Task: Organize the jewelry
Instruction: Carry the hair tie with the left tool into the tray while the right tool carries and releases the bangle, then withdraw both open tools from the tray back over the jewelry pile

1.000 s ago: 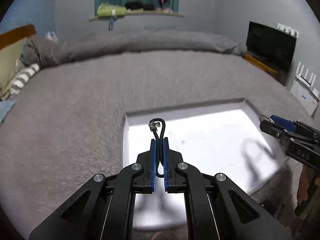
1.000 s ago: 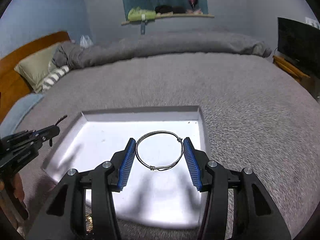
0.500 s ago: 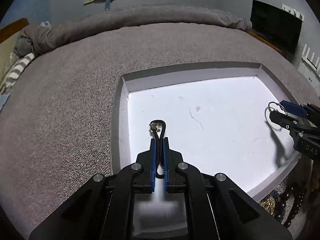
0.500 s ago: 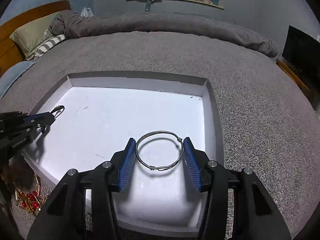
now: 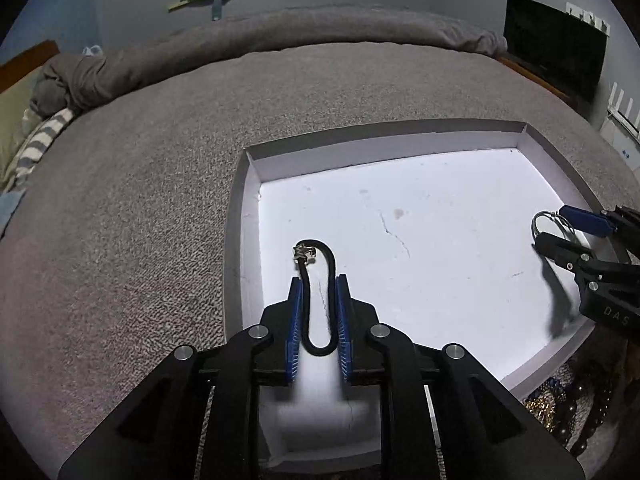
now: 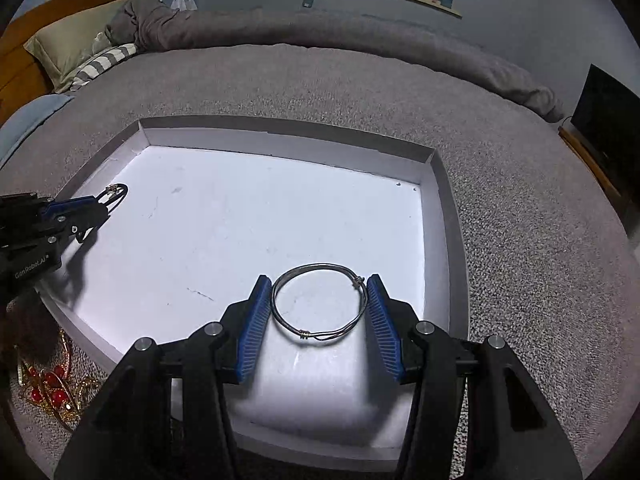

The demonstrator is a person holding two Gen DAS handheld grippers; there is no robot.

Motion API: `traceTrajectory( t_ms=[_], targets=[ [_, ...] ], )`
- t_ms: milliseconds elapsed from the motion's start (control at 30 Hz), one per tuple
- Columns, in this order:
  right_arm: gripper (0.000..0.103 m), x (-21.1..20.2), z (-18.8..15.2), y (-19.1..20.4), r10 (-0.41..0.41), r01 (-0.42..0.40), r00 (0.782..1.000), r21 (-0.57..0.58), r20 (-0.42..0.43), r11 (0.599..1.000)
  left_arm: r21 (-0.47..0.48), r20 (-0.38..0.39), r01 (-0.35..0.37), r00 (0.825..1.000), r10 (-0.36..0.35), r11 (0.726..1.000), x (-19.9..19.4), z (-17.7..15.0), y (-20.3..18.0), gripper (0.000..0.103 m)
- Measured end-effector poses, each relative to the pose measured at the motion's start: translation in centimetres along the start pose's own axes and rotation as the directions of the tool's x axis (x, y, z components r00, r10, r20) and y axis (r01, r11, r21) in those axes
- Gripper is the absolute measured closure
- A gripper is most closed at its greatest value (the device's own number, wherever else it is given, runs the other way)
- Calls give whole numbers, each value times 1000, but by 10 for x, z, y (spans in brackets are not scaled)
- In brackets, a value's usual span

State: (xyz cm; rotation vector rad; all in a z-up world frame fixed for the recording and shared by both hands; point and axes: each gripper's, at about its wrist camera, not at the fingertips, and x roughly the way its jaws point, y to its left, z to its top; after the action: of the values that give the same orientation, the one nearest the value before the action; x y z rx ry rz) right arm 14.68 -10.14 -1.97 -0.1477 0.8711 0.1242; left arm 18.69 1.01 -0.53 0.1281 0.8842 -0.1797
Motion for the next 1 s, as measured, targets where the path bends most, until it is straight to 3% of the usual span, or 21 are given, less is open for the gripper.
traceTrajectory(
  t_ms=[267, 367, 400, 467, 533, 700, 767, 1000],
  targets=[
    [53, -1, -1, 1, 2, -2, 1000, -1, 8, 1000, 8, 8, 25, 1000, -25, 1000, -3, -2, -3, 65],
    [45, -5, -1, 0, 16, -16, 1000, 6, 23, 1000, -8, 24, 61, 998, -61, 998, -8, -2, -3, 52],
    [40, -6, -2, 0, 21, -21, 999, 9, 30, 1000, -8, 35, 55, 998, -55, 998, -10, -1, -4, 42],
    [39, -11, -2, 0, 24, -25, 999, 13, 47, 1000, 10, 79, 25, 997, -25, 1000, -20, 0, -6, 33],
    [37, -17, -2, -1, 20, -22, 997, 18, 70, 1000, 15, 99, 15, 995, -16, 1000, -25, 1, -6, 31],
    [12, -38, -2, -12, 0, -11, 988, 73, 157, 997, -10, 120, 5, 993, -4, 1000, -35, 3, -3, 24],
    [7, -47, -3, -18, -11, -9, 983, 109, 184, 994, -14, 123, -4, 992, 5, 1000, -36, 3, -2, 23],
    [6, -61, -10, -32, -31, -11, 980, 212, 195, 977, -35, 136, -35, 990, 40, 999, -44, -2, -1, 15]
  ],
)
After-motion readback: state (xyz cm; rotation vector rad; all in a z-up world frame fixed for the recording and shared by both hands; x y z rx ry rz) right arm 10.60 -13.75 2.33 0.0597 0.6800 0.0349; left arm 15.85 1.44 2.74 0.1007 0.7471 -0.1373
